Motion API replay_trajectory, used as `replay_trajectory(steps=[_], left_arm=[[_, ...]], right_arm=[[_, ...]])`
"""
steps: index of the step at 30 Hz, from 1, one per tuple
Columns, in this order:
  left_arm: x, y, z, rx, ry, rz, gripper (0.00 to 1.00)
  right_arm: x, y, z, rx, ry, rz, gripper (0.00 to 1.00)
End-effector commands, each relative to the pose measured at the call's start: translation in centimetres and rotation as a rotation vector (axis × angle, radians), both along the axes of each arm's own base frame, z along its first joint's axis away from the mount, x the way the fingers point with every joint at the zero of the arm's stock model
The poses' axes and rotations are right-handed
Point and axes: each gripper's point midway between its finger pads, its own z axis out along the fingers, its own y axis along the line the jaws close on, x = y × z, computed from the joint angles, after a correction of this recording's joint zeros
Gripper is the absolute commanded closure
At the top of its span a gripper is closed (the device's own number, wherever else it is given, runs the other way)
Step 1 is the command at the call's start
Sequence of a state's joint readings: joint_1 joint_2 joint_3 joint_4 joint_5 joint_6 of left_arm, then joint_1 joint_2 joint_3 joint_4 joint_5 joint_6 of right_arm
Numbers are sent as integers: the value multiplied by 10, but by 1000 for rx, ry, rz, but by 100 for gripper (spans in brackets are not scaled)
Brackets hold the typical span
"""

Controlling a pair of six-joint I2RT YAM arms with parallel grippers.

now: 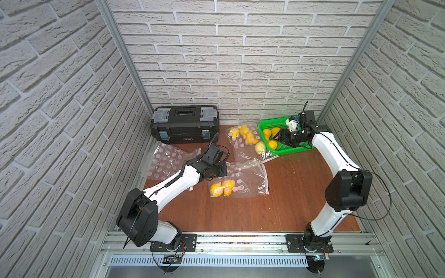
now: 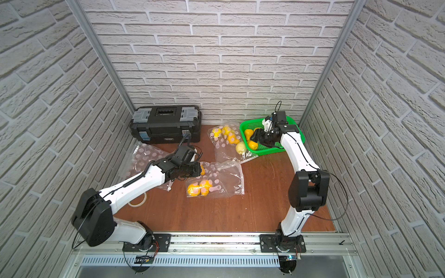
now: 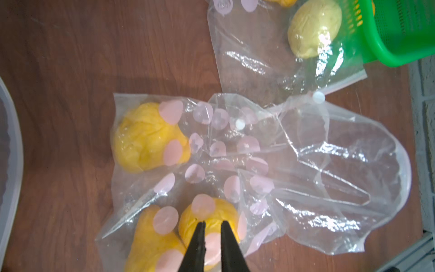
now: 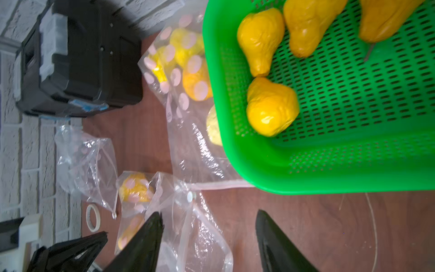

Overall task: Open the zip-top bag and take out the pear
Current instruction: Place the pear in the basket, then pick up the pear from the zipper food storage bag.

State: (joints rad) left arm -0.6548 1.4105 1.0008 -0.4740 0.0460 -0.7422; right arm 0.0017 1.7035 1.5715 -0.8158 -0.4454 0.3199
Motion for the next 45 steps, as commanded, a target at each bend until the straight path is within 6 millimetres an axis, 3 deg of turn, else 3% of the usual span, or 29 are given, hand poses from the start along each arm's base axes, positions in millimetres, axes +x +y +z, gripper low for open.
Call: replay_trajectory(steps=[1,7,12,22,29,35,41,43,45], left_arm=[[-22,4,-24,32,78,-11,84],[-24,-3,-53,92,114,-21,82],[-25,-3,-72,123,142,-28,84],[-30,-14,-95,120,185,-59,92],[-36,-18,-108,115,193,-67,100],[-36,-18,-116,119,180,-41,100],[-27,-19,-112,95,116,1,100],[-22,-18,-101,92,66,14,93],[-19,-13,-79,85,11,39,79]], right_arm=[[-46,21,-17,45,83,82,41],[-105,43,-53,71,175,138,51],[-126,45,-79,87,226,129,60],[-128,104,-98,255,255,223,69],[-131,139,-128,331,313,272,70],[-150,175,-151,370,383,359,70],[-158,206,-157,437,389,401,69],[-157,209,-158,466,388,392,69],[-156,207,-159,459,383,375,70]])
